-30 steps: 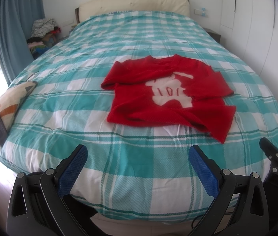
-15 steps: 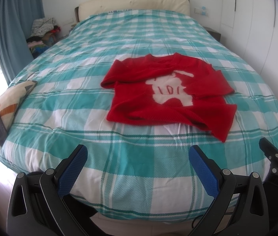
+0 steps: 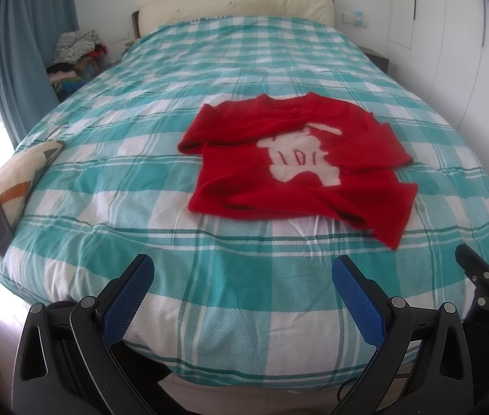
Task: Fold small clothes
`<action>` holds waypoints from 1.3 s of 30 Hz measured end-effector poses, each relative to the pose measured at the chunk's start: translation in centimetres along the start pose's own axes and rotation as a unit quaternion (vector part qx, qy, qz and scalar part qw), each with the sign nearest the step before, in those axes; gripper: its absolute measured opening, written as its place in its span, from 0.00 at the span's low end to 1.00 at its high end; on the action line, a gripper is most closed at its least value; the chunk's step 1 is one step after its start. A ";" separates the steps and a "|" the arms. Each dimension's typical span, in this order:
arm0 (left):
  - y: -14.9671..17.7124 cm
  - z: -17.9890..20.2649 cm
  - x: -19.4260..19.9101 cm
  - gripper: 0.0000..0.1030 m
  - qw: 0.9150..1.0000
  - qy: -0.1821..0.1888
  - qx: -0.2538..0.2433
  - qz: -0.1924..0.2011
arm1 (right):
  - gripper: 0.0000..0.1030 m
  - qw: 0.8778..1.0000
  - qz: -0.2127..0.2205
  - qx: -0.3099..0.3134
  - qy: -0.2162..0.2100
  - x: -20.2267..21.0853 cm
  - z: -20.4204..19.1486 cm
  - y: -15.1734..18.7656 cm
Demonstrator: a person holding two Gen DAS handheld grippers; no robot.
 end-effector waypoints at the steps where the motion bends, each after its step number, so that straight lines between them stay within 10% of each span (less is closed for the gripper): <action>1: 0.0 0.0 0.0 1.00 1.000 0.000 0.000 0.000 | 1.00 1.000 0.000 0.000 0.000 0.0 0.0 0.0; 13: 0.4 -2.1 -0.6 1.00 1.000 -0.018 0.016 -0.007 | 1.00 0.999 0.003 0.005 -0.039 -0.5 -1.3 -0.2; 23: 0.4 -4.8 -0.1 1.00 0.998 -0.045 0.036 -0.005 | 1.00 0.986 0.021 0.012 -0.162 -5.3 -4.3 -4.3; 28: 1.0 -6.4 0.0 1.00 0.997 -0.059 0.048 -0.012 | 1.00 0.950 -0.017 -0.028 -0.309 -10.8 -8.4 -6.0; 34: 1.7 -8.0 0.2 1.00 0.995 -0.077 0.056 -0.019 | 1.00 0.917 -0.142 -0.063 -0.368 -20.4 -12.6 -4.7; 39: 2.4 -9.6 -0.2 1.00 0.993 -0.090 0.066 -0.029 | 0.96 0.825 -0.186 -0.041 -0.533 -17.6 -16.8 -3.1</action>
Point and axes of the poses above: each gripper's, at about its wrist camera, not at the fingertips, and x roughly against the way its jaws point, z to its right, y to its underside, the point moved 2 cm from there along -x, roughly the way its jaws point, and after that the axes turned 15 degrees about z, right-handed, at the moved point
